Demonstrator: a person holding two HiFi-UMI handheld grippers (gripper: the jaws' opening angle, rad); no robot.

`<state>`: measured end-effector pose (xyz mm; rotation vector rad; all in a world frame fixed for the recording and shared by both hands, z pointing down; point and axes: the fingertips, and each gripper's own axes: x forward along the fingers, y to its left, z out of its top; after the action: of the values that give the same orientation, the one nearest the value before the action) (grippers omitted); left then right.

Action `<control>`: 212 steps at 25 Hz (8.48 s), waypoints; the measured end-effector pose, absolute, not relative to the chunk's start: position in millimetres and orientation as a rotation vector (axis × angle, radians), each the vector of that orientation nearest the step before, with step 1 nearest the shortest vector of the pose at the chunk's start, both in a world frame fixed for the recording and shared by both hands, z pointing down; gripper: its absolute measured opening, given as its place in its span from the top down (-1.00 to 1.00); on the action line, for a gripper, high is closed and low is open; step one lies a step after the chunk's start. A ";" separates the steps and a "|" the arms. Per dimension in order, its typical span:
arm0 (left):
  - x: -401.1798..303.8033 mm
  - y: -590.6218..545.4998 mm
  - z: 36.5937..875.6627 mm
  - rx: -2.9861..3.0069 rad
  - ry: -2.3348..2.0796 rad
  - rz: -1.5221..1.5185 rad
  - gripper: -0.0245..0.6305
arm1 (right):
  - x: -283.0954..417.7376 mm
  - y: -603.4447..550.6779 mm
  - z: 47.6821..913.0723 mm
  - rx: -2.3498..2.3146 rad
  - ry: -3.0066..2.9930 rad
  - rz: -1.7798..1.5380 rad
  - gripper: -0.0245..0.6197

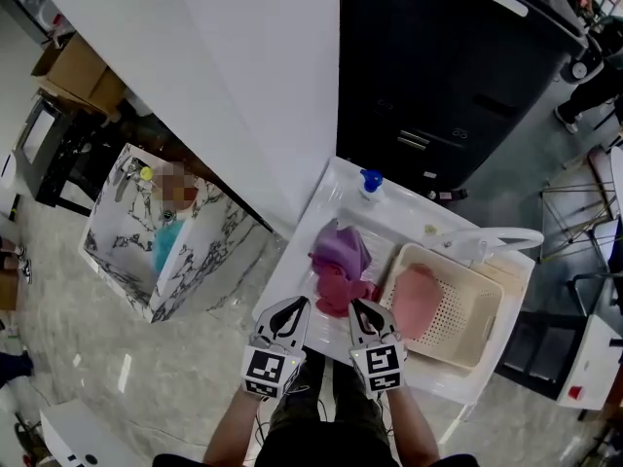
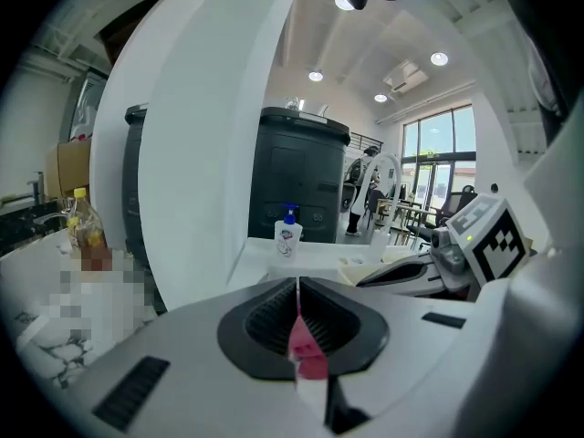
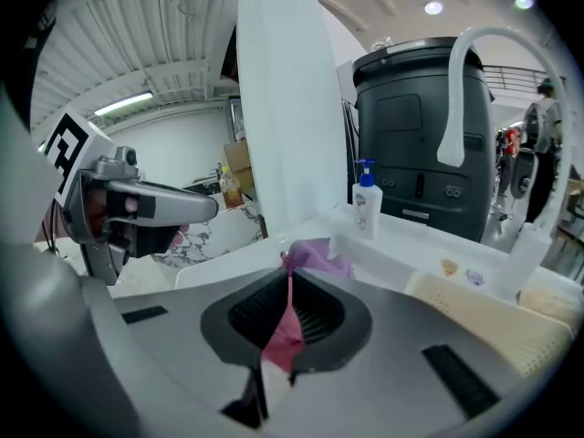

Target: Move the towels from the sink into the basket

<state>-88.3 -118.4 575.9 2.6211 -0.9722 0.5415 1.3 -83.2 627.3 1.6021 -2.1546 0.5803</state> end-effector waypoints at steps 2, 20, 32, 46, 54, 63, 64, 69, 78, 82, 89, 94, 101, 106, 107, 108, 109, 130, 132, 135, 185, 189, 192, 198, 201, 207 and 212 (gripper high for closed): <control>-91.7 -117.5 582.9 2.608 -0.961 0.554 0.87 | -1.5 -83.8 634.4 1.589 -2.144 0.586 0.80; -101.9 -129.0 592.9 2.592 -0.922 0.551 0.87 | -10.1 -87.2 668.8 1.393 -1.987 0.578 0.39; -102.5 -131.7 603.4 2.572 -0.916 0.564 0.87 | -23.8 -87.7 700.4 1.194 -1.900 0.596 0.28; -108.4 -143.7 605.7 2.556 -0.939 0.561 0.87 | -22.1 -93.6 709.2 1.150 -1.844 0.514 0.64; -110.3 -142.8 600.7 2.568 -0.935 0.564 0.87 | -10.6 -99.2 695.0 1.284 -1.895 0.624 0.78; -107.6 -136.4 588.5 2.605 -0.922 0.545 0.87 | 10.5 -103.2 664.1 1.441 -1.894 0.602 0.78; -106.5 -135.5 586.0 2.609 -0.918 0.541 0.87 | 11.6 -103.1 659.8 1.456 -1.897 0.598 0.78; -99.7 -132.7 569.8 2.647 -0.902 0.523 0.87 | 17.2 -102.8 633.4 1.526 -1.918 0.554 0.78; -88.7 -133.8 525.8 2.730 -0.896 0.461 0.87 | 30.3 -105.3 564.7 1.678 -1.977 0.431 0.79; -82.5 -138.1 502.7 2.777 -0.892 0.424 0.87 | 39.0 -105.3 531.3 1.750 -1.986 0.376 0.79; -62.1 -140.4 463.0 2.864 -0.855 0.350 0.87 | 55.1 -97.3 476.7 1.852 -1.982 0.272 0.79; -45.6 -137.0 445.8 2.906 -0.814 0.311 0.87 | 69.4 -86.4 452.9 1.936 -1.974 0.242 0.79; -18.0 -128.7 432.4 2.969 -0.722 0.282 0.87 | 95.7 -69.7 441.5 2.057 -1.911 0.236 0.79; 9.4 -117.9 430.4 3.002 -0.626 0.283 0.87 | 121.6 -49.3 441.5 2.136 -1.840 0.256 0.79; 15.3 -115.2 431.1 3.007 -0.604 0.286 0.87 | 127.6 -44.8 441.8 2.154 -1.824 0.263 0.79; 21.1 -112.5 432.0 3.010 -0.582 0.288 0.87 | 133.7 -40.3 442.1 2.173 -1.807 0.270 0.79; 26.8 -109.7 433.2 3.014 -0.561 0.291 0.87 | 139.8 -35.8 442.4 2.192 -1.789 0.278 0.79; 107.4 -63.1 480.9 2.985 -0.319 0.444 0.87 | 222.6 34.7 507.0 2.311 -1.560 0.499 0.79; 110.7 -61.5 488.8 2.973 -0.323 0.466 0.87 | 224.6 34.5 519.2 2.291 -1.568 0.532 0.79; 112.9 -60.9 502.7 2.954 -0.334 0.507 0.87 | 225.1 33.8 539.8 2.260 -1.579 0.587 0.79; 87.9 -65.2 550.4 2.845 -0.471 0.619 0.87 | 211.4 13.6 587.6 2.148 -1.707 0.616 0.38; 82.6 -68.5 534.3 2.864 -0.495 0.585 0.87 | 205.7 6.9 568.2 2.161 -1.732 0.575 0.39; 78.2 -71.7 520.8 2.880 -0.514 0.552 0.87 | 196.5 0.7 554.3 2.151 -1.766 0.543 0.39; 65.3 -81.5 495.2 2.909 -0.565 0.496 0.87 | 176.1 -14.5 522.0 2.152 -1.833 0.446 0.52; 56.6 -86.6 485.4 2.918 -0.598 0.477 0.87 | 166.1 -22.2 506.7 2.148 -1.862 0.394 0.58; 37.7 -94.6 468.8 2.929 -0.658 0.449 0.87 | 145.9 -38.5 483.0 2.133 -1.916 0.314 0.68; 16.2 -103.3 456.6 2.930 -0.733 0.414 0.87 | 123.1 -53.6 473.5 2.112 -1.985 0.279 0.79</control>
<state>16.2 -103.3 456.6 2.9300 -0.7329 0.4144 123.1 -53.6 473.5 2.1122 -1.9852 0.2794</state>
